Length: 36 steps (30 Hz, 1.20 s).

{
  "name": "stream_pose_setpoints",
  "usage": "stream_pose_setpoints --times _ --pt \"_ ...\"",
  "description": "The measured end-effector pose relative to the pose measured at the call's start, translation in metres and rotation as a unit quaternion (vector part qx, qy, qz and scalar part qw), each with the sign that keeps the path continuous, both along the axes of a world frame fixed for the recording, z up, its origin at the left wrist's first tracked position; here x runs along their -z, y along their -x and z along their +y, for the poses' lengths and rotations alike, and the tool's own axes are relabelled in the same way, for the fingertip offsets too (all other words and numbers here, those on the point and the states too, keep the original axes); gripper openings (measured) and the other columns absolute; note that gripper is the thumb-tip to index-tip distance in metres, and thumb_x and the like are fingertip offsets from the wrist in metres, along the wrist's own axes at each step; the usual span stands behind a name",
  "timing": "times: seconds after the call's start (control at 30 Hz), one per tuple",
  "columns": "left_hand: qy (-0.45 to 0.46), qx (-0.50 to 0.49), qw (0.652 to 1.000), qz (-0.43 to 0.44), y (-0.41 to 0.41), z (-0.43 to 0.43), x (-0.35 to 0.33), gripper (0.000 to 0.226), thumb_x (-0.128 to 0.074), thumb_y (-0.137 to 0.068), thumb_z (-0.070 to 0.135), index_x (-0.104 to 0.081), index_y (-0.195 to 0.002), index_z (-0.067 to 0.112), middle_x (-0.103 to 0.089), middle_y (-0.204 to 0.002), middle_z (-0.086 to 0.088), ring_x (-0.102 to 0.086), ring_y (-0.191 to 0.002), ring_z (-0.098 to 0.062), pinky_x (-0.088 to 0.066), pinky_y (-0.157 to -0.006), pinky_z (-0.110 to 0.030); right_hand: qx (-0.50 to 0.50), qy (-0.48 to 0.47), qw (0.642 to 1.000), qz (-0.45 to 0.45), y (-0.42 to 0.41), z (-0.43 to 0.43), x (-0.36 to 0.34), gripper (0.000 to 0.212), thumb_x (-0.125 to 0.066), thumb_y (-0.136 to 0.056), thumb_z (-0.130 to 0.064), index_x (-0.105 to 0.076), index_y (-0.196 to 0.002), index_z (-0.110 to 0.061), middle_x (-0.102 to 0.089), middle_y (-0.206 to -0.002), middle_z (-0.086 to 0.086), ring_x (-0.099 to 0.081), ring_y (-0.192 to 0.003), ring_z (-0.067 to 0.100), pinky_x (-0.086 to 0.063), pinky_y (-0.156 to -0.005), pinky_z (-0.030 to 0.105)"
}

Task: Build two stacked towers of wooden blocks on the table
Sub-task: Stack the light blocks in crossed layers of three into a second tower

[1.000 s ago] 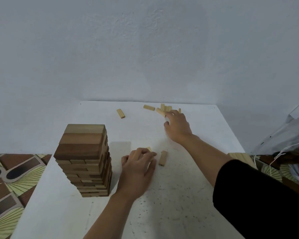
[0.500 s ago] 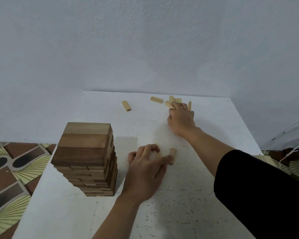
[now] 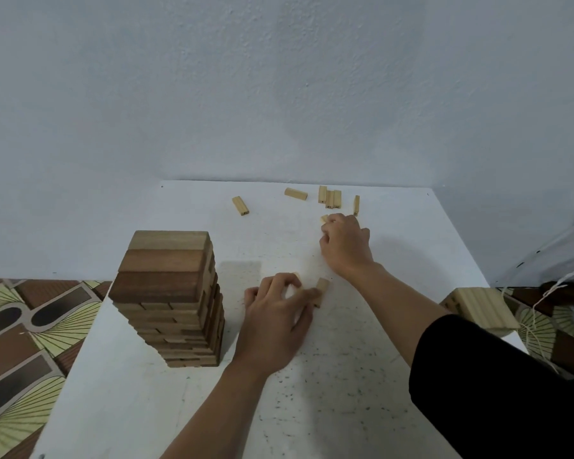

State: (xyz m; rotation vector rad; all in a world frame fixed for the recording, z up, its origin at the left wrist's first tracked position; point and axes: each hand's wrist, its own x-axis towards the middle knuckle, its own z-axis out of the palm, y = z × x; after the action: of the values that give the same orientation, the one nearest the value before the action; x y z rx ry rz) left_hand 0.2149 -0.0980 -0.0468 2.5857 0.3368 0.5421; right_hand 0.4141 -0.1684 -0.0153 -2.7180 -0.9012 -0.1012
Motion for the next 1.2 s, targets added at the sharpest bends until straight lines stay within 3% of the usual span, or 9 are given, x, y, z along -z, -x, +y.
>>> stream_pose_setpoints --times 0.1,0.27,0.6,0.77,0.87,0.93,0.97,1.07,1.2 --pt "-0.006 0.006 1.0 -0.014 -0.001 -0.001 0.0 0.027 -0.051 -0.097 0.039 -0.065 -0.12 0.042 -0.05 -0.12 0.011 -0.049 -0.114 -0.012 -0.033 -0.089 -0.036 0.014 -0.005 1.0 0.0 0.008 -0.006 0.0 0.035 -0.044 -0.102 -0.013 -0.063 -0.13 -0.013 -0.053 -0.138 0.001 -0.043 -0.126 0.023 -0.035 -0.096 0.041" --pt "-0.028 0.018 0.999 0.007 0.0 -0.003 -0.006 0.031 -0.054 -0.095 0.032 -0.061 -0.125 0.037 -0.05 -0.121 0.006 -0.047 -0.117 -0.016 -0.035 -0.09 -0.04 0.04 -0.039 0.998 0.006 0.029 -0.023 0.003 0.03 -0.047 -0.099 -0.012 -0.07 -0.119 -0.01 -0.054 -0.126 0.003 -0.052 -0.113 0.022 -0.034 -0.092 0.039" --pt "-0.225 0.01 0.973 0.044 0.002 -0.016 -0.013 0.04 -0.047 -0.093 0.038 -0.054 -0.132 0.031 -0.054 -0.117 0.002 -0.049 -0.107 -0.023 -0.03 -0.084 -0.045 0.045 -0.174 0.983 0.043 0.085 -0.066 0.01 0.022 -0.053 -0.092 0.001 -0.072 -0.102 0.001 -0.056 -0.103 0.011 -0.054 -0.095 0.027 -0.05 -0.086 0.044" --pt "-0.283 0.036 0.958 0.037 0.002 -0.017 -0.014 0.039 -0.044 -0.094 0.036 -0.057 -0.128 0.023 -0.056 -0.109 -0.002 -0.05 -0.1 -0.025 -0.029 -0.081 -0.044 0.028 -0.211 0.975 0.071 0.105 -0.081 0.011 0.026 -0.054 -0.092 0.004 -0.072 -0.11 0.002 -0.053 -0.103 0.007 -0.056 -0.092 0.022 -0.047 -0.083 0.025" --pt "-0.232 0.03 0.97 0.058 0.003 -0.021 -0.013 0.041 -0.035 -0.097 0.036 -0.053 -0.131 0.022 -0.053 -0.118 0.0 -0.048 -0.104 -0.023 -0.03 -0.081 -0.042 0.015 -0.225 0.969 0.103 0.112 -0.088 0.007 0.028 -0.061 -0.092 -0.003 -0.066 -0.12 0.0 -0.055 -0.111 0.009 -0.056 -0.094 0.02 -0.04 -0.082 0.017" --pt "-0.174 0.018 0.983 0.062 0.005 -0.022 -0.011 0.037 -0.032 -0.099 0.035 -0.053 -0.127 0.026 -0.05 -0.125 0.004 -0.046 -0.11 -0.021 -0.03 -0.082 -0.041 0.014 -0.233 0.965 0.123 0.113 -0.09 0.002 0.026 -0.064 -0.093 -0.008 -0.065 -0.117 0.002 -0.056 -0.111 0.008 -0.057 -0.095 0.021 -0.045 -0.084 0.023" --pt "-0.145 0.018 0.988 0.058 0.007 -0.023 -0.009 0.034 -0.033 -0.099 0.033 -0.054 -0.126 0.026 -0.05 -0.128 0.005 -0.045 -0.113 -0.02 -0.03 -0.083 -0.041 0.012 -0.236 0.962 0.134 0.114 -0.092 0.001 0.026 -0.065 -0.093 -0.01 -0.065 -0.117 0.002 -0.055 -0.111 0.007 -0.057 -0.095 0.02 -0.048 -0.085 0.024" --pt "-0.075 0.043 0.996 0.027 0.011 -0.021 -0.006 0.031 -0.043 -0.1 0.026 -0.061 -0.126 0.025 -0.054 -0.129 0.006 -0.044 -0.123 -0.018 -0.03 -0.089 -0.04 -0.012 -0.222 0.962 0.156 0.115 -0.094 -0.002 0.038 -0.07 -0.091 -0.012 -0.063 -0.127 -0.002 -0.049 -0.11 -0.001 -0.051 -0.095 0.008 -0.04 -0.075 0.003" --pt "-0.012 0.079 0.997 -0.006 0.015 -0.019 -0.002 0.028 -0.053 -0.102 0.019 -0.067 -0.125 0.02 -0.059 -0.126 0.008 -0.05 -0.118 -0.012 -0.032 -0.094 -0.035 -0.047 -0.2 0.963 0.172 0.117 -0.097 -0.004 0.046 -0.076 -0.084 -0.011 -0.063 -0.128 -0.004 -0.053 -0.111 0.0 -0.051 -0.097 0.006 -0.039 -0.071 0.003"
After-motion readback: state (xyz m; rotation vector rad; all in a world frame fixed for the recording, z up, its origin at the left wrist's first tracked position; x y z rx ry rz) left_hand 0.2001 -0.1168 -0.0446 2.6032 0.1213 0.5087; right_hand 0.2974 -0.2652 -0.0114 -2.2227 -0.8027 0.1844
